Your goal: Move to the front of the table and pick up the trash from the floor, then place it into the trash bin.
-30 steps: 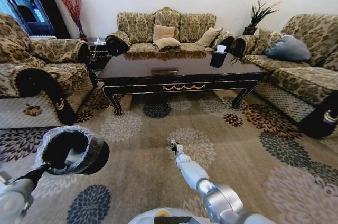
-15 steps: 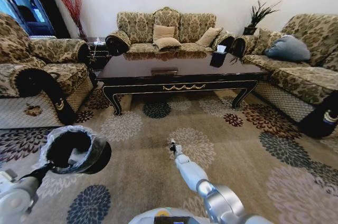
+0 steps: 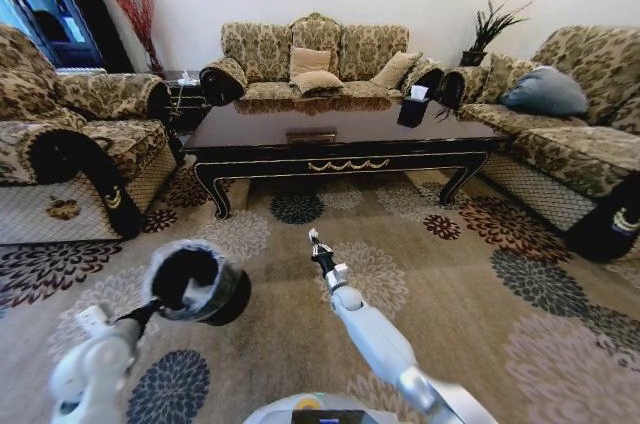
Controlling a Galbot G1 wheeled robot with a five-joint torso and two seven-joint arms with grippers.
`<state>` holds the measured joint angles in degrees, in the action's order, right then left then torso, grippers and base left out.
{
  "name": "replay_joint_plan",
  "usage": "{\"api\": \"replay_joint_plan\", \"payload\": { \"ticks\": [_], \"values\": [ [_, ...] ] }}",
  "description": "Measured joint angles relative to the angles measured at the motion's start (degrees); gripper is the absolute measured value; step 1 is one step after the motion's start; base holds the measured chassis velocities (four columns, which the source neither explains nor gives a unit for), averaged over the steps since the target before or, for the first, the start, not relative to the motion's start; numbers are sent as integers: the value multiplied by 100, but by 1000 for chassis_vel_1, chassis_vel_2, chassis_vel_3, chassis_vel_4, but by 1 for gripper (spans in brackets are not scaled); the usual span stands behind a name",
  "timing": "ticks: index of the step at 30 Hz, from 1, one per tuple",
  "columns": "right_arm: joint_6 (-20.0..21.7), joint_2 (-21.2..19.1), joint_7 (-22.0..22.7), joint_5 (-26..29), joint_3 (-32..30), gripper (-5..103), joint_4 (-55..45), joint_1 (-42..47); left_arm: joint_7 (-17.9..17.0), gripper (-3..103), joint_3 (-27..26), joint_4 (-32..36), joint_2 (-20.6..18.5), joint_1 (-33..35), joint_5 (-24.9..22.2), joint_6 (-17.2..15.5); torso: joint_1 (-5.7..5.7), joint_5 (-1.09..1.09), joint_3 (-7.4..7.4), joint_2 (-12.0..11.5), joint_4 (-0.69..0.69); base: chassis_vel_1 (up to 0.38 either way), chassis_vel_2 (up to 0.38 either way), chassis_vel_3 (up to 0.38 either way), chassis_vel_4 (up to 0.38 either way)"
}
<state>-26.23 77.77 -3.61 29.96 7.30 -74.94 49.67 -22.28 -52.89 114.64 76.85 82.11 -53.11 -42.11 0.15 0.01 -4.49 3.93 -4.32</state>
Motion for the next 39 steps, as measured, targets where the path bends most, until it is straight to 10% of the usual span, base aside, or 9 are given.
{"api": "replay_joint_plan", "payload": {
  "ticks": [24, 39],
  "values": [
    [-756, -226, -407, -1143, 1289, 0, -769, 659, -50, 2, 954, -358, 422, -471, 266, -2, 0, -1, 0, 0, -1, 0, 0, 0, 0],
    [-757, -187, -177, -1545, 1443, 51, -646, 707, -53, 2, 770, -198, 355, -307, 241, -2, 0, -1, 0, 0, -1, 0, 0, 0, 0]
  ]
}}
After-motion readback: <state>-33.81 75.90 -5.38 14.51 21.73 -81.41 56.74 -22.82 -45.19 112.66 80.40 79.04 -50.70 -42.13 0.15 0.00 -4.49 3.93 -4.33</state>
